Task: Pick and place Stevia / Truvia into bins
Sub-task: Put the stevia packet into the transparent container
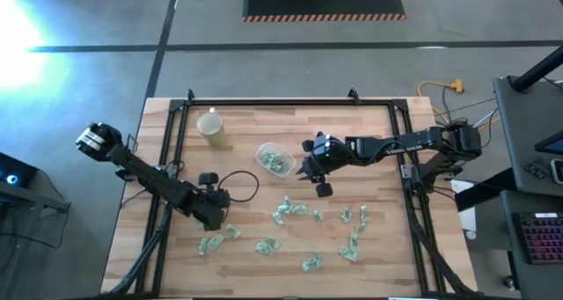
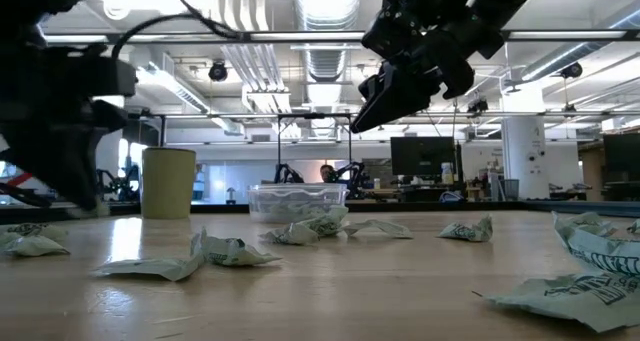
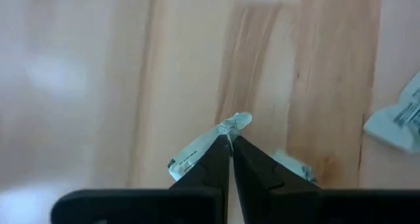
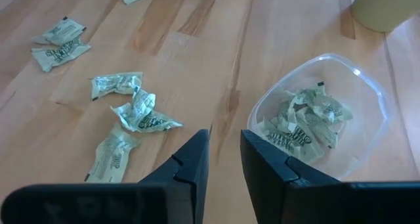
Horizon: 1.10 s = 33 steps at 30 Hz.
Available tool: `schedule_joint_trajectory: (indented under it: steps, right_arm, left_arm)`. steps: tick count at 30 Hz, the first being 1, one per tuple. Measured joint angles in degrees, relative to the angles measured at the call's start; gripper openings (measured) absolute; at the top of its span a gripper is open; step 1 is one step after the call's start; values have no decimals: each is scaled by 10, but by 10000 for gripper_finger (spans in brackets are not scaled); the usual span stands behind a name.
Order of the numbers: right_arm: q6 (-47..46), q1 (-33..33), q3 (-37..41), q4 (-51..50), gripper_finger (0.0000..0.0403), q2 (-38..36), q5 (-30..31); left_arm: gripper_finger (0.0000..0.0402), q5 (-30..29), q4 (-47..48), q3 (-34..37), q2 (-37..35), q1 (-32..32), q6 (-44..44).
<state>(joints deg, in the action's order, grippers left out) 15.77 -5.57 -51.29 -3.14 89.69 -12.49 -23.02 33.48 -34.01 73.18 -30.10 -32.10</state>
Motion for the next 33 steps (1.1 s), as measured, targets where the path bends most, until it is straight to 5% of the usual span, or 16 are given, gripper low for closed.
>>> schedule_joint_trajectory:
  steps: [13,23,33]
  right_arm:
    - [-60,31,8,-8,73,0,2]
    - [-120,65,12,-10,68,0,5]
    - [-164,93,16,-10,68,0,7]
  left_arm:
    - [0,-196,-78,-24,-2,61,221]
    - [0,-143,-269,-23,26,189,446]
    - [0,-37,-382,-25,86,308,547]
